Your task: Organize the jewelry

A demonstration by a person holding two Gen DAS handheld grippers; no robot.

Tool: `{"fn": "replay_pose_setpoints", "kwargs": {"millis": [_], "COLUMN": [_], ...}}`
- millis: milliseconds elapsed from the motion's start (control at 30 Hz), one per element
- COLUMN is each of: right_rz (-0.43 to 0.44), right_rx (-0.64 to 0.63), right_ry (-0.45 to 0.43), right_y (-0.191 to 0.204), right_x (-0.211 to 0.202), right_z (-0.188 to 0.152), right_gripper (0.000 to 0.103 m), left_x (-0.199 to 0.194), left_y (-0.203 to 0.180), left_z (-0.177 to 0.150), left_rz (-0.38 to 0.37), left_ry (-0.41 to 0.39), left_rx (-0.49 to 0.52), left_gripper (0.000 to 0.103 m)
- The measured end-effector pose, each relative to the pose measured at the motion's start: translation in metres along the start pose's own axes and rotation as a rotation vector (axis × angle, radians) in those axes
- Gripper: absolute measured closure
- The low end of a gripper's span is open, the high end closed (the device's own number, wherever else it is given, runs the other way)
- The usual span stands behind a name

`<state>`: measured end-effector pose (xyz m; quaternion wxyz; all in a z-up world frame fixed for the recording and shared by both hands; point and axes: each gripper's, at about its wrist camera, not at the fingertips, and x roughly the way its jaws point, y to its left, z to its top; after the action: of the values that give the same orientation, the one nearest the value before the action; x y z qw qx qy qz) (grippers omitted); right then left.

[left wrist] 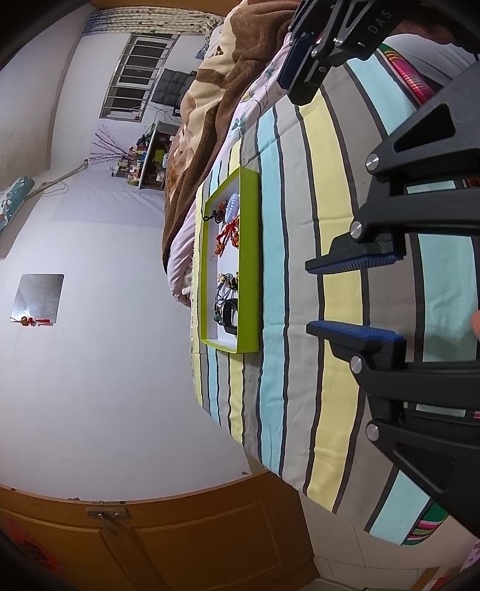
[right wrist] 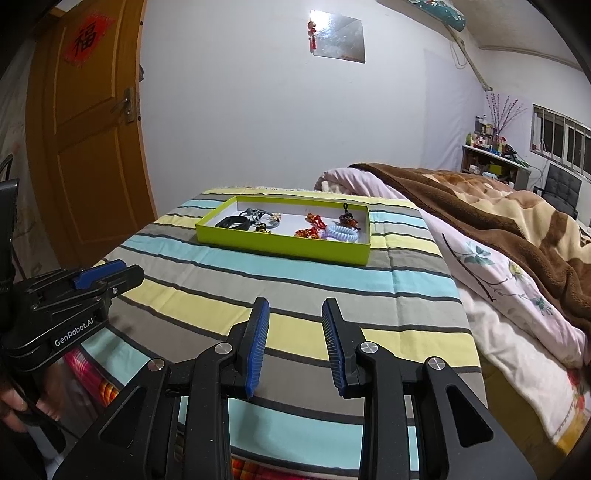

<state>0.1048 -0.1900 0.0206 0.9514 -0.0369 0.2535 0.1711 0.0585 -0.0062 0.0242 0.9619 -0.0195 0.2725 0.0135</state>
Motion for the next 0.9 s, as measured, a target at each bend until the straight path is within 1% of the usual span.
{"fn": "replay_pose_setpoints", "kwargs": {"millis": [900], "right_rz": [-0.007], "right_rx": [0.006], "right_ry": [0.004], "right_y": [-0.0015], "right_x": [-0.0020], "right_z": [-0.0009], "right_gripper": [0.072], "left_x": [-0.0005], "left_y": [-0.0006], "left_z": [-0.0015], "left_rz": [0.021], "left_ry": [0.002], "left_rx": [0.005], "left_gripper": [0.076]}}
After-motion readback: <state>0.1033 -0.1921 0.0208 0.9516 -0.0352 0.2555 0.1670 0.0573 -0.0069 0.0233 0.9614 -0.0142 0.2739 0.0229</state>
